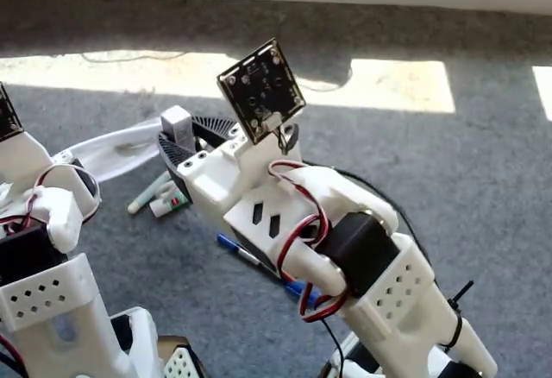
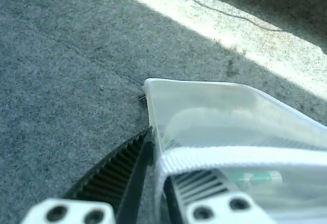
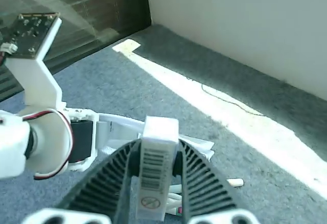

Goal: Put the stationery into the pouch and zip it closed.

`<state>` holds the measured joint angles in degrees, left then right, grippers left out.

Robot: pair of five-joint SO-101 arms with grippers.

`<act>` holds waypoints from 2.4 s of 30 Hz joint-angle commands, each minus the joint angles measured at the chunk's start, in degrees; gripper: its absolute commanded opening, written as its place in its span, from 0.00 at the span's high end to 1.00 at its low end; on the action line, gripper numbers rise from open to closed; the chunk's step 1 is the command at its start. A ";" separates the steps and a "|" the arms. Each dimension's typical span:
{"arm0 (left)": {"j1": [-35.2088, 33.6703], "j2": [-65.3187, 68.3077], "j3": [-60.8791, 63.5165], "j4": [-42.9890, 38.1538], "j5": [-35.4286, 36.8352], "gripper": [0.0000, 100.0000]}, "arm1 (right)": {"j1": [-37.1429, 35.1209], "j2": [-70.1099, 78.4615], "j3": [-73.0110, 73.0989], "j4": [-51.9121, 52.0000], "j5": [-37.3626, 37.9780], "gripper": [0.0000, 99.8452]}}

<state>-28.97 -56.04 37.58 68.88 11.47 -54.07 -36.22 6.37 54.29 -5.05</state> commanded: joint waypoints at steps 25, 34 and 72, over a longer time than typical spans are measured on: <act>1.10 -0.04 -0.31 -0.62 0.35 0.99 | -3.91 5.49 42.77 -86.20 -0.26 1.00; 1.10 -0.04 -0.31 -0.62 0.44 0.99 | -3.91 14.90 42.86 -95.69 -0.18 1.00; 0.75 -0.31 -0.31 -0.62 0.44 0.99 | -3.12 -8.40 48.04 -66.86 5.80 0.88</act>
<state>-28.97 -56.04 37.67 68.88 11.47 -59.43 -38.33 55.34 -20.53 -0.13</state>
